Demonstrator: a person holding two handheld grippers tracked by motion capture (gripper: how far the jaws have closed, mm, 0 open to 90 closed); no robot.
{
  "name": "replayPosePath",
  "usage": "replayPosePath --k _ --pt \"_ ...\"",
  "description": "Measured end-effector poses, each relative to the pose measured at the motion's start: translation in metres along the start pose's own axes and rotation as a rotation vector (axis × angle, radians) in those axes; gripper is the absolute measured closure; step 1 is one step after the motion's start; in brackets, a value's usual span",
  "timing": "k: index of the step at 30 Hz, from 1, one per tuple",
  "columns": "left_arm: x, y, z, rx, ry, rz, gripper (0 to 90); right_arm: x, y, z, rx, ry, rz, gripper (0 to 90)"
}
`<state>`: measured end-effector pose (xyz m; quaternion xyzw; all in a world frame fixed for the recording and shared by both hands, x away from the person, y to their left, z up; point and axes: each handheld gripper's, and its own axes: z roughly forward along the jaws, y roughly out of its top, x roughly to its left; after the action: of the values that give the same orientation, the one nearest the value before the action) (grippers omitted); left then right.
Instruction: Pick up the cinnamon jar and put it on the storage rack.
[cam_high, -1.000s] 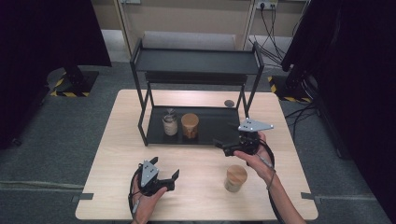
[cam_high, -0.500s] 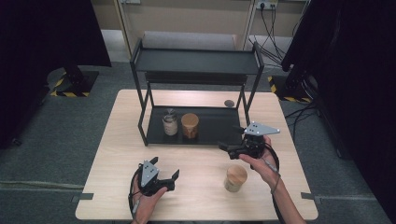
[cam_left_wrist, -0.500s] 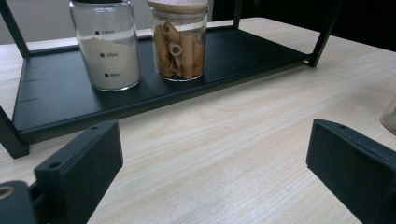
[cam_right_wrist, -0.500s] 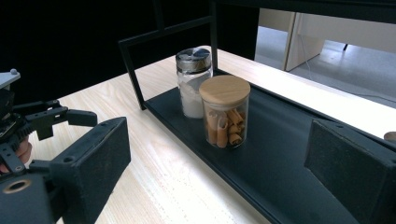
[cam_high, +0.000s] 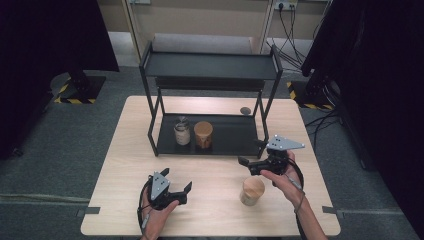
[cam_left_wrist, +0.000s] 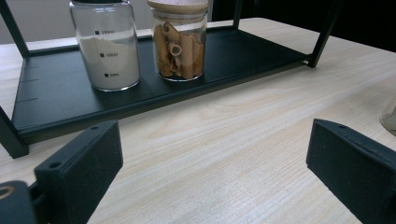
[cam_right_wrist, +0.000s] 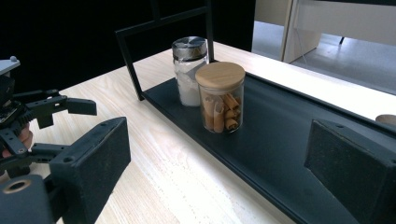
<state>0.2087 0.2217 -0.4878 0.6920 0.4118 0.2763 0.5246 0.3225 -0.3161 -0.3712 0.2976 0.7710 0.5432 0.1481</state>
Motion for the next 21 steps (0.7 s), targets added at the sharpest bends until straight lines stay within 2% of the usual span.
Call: replayPosePath --k 21 --pt "0.0 0.0 0.0 -0.002 -0.004 0.004 3.2 0.004 -0.015 -0.016 -0.007 -0.018 0.028 7.3"
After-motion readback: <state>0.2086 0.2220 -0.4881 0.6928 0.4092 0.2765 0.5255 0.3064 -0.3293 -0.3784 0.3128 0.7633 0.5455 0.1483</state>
